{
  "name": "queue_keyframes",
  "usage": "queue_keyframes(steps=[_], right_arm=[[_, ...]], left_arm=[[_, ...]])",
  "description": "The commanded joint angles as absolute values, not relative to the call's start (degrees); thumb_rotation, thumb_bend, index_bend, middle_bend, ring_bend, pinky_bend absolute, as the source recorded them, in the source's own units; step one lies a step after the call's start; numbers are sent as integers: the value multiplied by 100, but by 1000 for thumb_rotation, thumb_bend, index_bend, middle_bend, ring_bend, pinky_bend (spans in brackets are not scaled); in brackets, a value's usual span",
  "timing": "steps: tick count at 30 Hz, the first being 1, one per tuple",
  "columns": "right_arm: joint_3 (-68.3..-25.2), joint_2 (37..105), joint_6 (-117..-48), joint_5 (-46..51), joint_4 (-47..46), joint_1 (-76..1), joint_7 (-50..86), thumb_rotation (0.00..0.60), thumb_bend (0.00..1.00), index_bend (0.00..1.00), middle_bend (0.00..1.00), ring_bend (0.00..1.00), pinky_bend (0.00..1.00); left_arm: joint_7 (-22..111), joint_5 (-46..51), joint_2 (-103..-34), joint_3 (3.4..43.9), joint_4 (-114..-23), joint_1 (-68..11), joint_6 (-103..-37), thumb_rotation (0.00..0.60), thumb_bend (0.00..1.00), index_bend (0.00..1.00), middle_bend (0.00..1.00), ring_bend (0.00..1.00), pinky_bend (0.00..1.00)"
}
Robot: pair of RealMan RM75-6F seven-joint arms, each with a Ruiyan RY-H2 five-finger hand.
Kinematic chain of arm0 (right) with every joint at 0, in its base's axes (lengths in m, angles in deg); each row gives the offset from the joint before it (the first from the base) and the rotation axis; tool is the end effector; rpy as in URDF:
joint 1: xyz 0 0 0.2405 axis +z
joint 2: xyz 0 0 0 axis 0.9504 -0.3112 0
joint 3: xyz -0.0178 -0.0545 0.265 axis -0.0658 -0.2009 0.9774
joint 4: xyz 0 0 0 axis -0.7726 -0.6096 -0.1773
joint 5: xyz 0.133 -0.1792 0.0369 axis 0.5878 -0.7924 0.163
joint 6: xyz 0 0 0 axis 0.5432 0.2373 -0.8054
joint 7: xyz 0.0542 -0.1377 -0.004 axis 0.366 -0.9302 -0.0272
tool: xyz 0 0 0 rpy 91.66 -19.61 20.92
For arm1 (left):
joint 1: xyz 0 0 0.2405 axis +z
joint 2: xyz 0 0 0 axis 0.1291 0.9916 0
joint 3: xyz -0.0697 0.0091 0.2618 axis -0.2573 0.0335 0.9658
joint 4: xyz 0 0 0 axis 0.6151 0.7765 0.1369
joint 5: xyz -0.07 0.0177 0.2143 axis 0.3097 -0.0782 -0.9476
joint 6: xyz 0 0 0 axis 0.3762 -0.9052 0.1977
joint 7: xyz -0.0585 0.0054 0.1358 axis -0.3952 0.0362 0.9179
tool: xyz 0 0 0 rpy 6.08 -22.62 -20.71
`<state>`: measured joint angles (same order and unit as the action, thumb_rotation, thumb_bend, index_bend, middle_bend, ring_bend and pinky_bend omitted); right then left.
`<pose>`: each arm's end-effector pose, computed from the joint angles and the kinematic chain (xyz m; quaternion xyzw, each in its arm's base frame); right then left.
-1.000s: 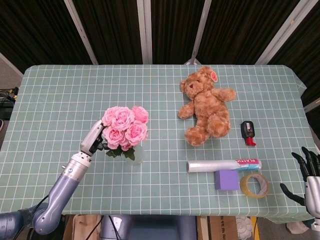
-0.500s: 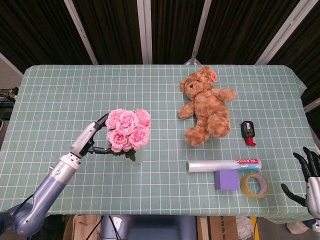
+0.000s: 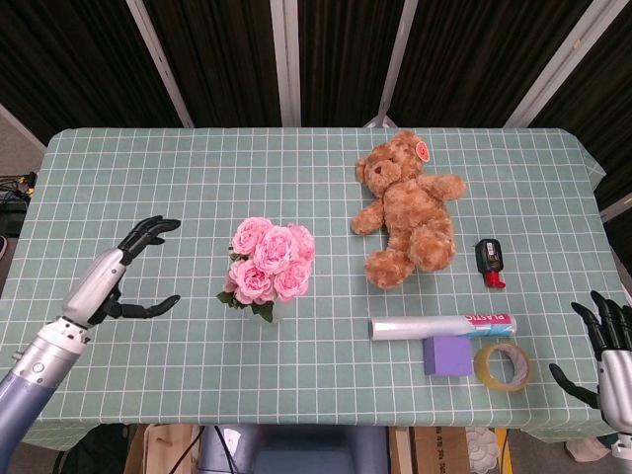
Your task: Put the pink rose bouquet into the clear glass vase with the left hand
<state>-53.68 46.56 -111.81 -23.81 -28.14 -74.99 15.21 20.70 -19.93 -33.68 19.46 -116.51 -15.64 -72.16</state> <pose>-0.3104 -0.1433 0.1841 0.5452 -0.3851 0.4148 0.6184 -0.1558 0.2685 0.1680 -0.5876 -0.5145 -0.5509 0.2942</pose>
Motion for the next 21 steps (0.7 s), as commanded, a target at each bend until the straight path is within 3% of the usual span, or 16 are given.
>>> queue_keyframes(steps=[1, 4, 6, 9, 21], right_arm=[[-5369, 4652, -11202, -2398, -2805, -7507, 1529, 600, 221, 174, 57, 0, 0], [-5383, 4656, -11216, -2457, -2782, -7505, 1546, 600, 221, 174, 57, 0, 0], [-5402, 4656, -11217, -2516, -2765, -7499, 1561, 600, 221, 174, 57, 0, 0], [-5447, 4646, -11188, -2638, -2724, -7473, 1580, 600, 221, 174, 57, 0, 0], [-5567, 4589, -11127, -3001, -2630, -7389, 1584, 600, 221, 173, 57, 0, 0]], left_arm=[[3900, -2632, -3386, 2516, -11489, -446, -8768, 600, 324, 162, 105, 28, 171], [4827, -2653, -4071, 2673, -10948, 322, -10042, 600, 324, 163, 104, 28, 167], [4993, -2614, -4544, 2748, -10511, 615, -10500, 600, 323, 164, 103, 28, 167], [4892, -2391, -4912, 2884, -9965, 854, -10633, 600, 324, 162, 100, 28, 161], [4597, -2473, -4915, 2876, -9575, 898, -10617, 600, 324, 165, 103, 28, 158]])
